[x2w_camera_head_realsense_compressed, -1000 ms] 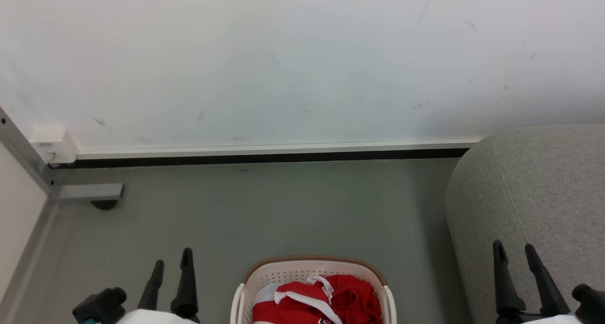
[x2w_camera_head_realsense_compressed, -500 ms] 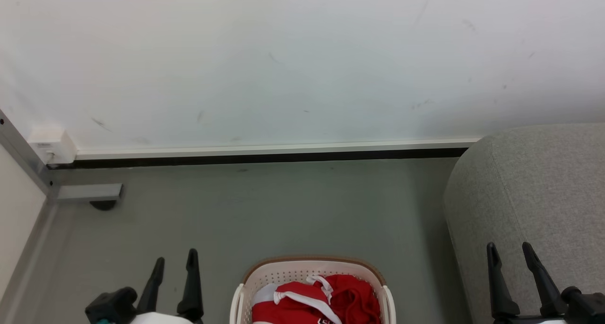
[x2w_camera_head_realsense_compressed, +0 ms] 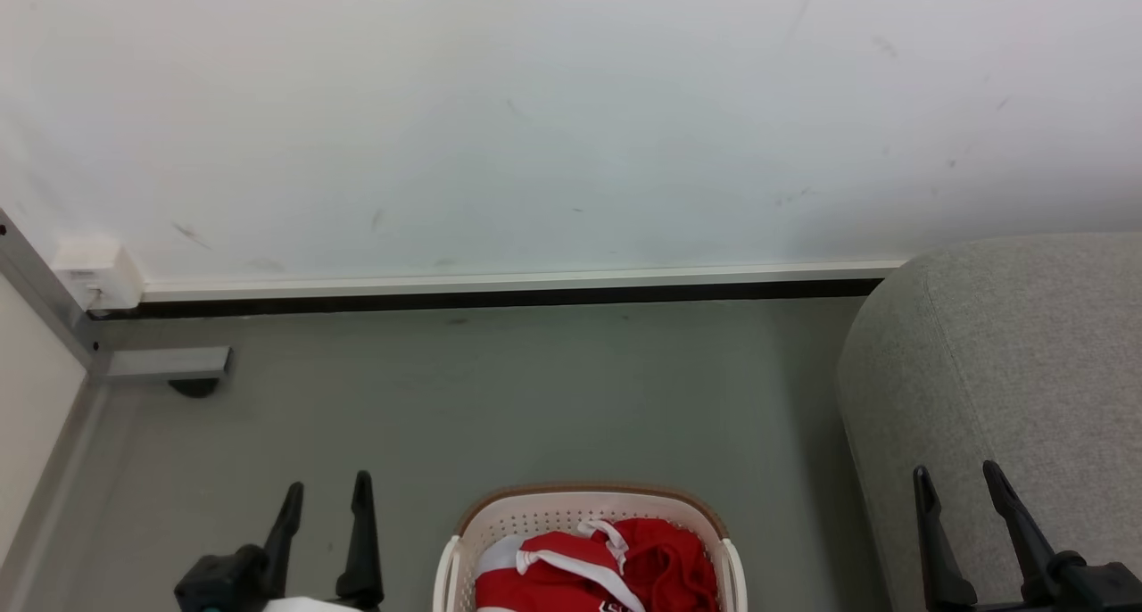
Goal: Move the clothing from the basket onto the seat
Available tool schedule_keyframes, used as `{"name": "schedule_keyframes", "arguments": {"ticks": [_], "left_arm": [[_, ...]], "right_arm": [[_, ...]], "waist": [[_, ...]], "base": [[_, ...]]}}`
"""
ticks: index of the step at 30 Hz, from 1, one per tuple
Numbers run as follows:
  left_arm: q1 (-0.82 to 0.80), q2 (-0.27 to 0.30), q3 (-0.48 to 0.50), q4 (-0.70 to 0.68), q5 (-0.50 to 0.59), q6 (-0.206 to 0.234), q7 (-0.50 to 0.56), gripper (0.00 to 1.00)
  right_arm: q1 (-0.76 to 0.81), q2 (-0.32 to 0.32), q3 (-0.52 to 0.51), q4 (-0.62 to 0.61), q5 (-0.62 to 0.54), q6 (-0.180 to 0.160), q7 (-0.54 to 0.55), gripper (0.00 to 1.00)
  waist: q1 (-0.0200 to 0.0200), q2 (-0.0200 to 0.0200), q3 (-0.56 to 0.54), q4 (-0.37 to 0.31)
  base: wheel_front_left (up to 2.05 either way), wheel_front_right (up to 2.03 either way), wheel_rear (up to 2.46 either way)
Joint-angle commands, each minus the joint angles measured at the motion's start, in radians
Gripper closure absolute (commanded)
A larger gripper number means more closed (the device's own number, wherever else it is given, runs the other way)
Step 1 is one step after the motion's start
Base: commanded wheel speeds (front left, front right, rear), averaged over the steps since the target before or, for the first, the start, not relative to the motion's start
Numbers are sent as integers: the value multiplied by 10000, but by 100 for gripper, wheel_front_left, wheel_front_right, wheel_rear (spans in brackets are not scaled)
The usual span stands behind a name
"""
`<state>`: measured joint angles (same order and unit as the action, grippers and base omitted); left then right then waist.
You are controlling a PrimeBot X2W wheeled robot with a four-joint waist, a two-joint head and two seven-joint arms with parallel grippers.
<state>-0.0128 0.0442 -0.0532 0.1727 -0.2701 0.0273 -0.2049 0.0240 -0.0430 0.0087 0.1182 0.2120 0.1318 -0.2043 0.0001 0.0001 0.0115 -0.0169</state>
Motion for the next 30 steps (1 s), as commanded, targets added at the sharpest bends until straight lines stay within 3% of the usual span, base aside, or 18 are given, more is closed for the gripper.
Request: {"name": "schedule_keyframes", "arguments": {"ticks": [1,30], "left_arm": [[65,84,-5,-34,267,22,-97,0],[277,93,-126,235,1971,87,-607,0]], "right_arm": [[92,-92,-7,-24,-278,-16,-104,0],[290,-103,-136,-13,-1701,-21,-619,0]], "waist": [[0,-1,-1,-6],[-1,-1,17,-10]], "base": [[0,0,0],[0,0,0]]}}
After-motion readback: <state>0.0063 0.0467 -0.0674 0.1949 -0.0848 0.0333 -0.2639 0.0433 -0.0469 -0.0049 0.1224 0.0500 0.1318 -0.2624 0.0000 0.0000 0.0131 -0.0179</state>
